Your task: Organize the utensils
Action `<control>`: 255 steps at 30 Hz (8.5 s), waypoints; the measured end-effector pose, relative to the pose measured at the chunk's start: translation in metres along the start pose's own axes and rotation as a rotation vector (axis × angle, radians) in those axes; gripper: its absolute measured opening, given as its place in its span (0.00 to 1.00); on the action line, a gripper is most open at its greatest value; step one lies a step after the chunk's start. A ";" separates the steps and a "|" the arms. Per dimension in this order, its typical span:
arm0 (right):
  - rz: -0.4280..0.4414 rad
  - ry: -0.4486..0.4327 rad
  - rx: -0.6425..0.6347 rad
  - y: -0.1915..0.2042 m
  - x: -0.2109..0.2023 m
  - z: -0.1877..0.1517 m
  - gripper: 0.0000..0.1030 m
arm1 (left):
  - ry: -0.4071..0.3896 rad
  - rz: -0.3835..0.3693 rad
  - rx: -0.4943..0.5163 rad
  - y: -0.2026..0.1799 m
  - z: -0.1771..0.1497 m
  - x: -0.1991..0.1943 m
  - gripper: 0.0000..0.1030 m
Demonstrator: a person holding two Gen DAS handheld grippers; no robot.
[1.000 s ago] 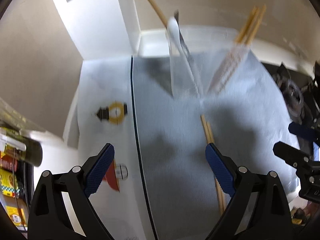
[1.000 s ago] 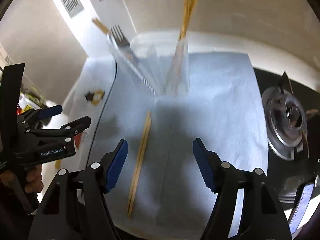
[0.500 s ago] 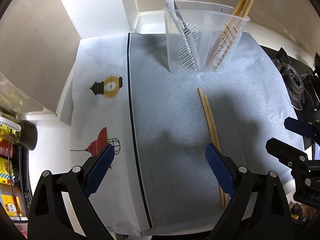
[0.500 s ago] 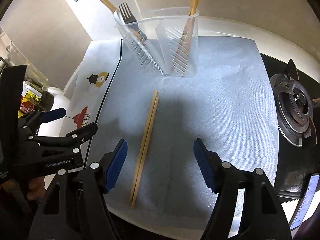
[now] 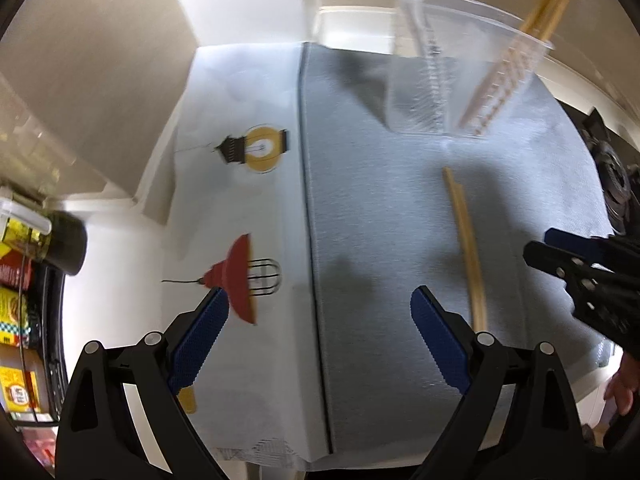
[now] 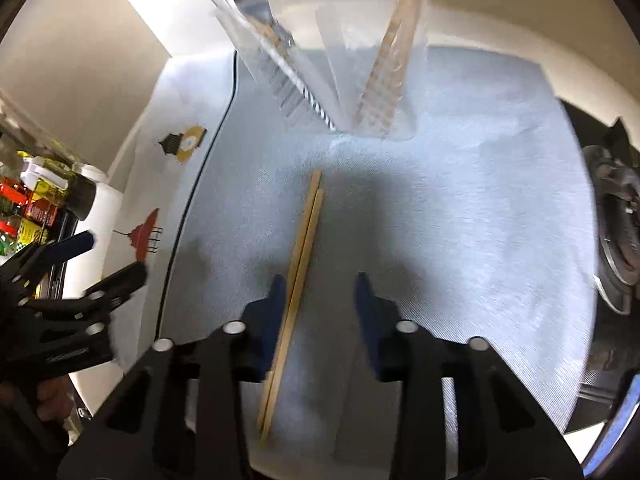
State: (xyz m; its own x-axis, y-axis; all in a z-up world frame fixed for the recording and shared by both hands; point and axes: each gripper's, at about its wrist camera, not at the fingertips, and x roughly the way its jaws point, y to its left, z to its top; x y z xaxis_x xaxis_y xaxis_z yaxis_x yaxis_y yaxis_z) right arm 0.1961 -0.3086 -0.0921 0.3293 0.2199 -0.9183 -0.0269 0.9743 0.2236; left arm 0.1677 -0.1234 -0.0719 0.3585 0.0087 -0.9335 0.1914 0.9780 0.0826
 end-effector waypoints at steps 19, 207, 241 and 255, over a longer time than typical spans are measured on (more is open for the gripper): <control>-0.143 0.063 -0.102 0.033 0.064 0.032 0.09 | 0.029 0.078 -0.160 0.071 -0.005 0.019 0.87; -0.144 -0.420 -0.035 0.009 -0.116 0.016 0.95 | -0.352 -0.065 0.042 -0.033 0.078 -0.086 0.93; -0.143 -0.412 -0.031 0.007 -0.114 0.016 0.95 | -0.332 -0.044 0.060 -0.033 0.076 -0.081 0.93; -0.143 -0.416 -0.024 0.007 -0.117 0.016 0.95 | -0.325 -0.025 0.072 -0.035 0.072 -0.080 0.93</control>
State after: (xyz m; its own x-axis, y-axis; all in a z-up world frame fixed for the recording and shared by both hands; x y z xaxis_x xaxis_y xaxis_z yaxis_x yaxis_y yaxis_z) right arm 0.1722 -0.3284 0.0217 0.6833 0.0493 -0.7285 0.0258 0.9955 0.0916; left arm 0.1979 -0.1734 0.0243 0.6235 -0.0936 -0.7762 0.2641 0.9597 0.0964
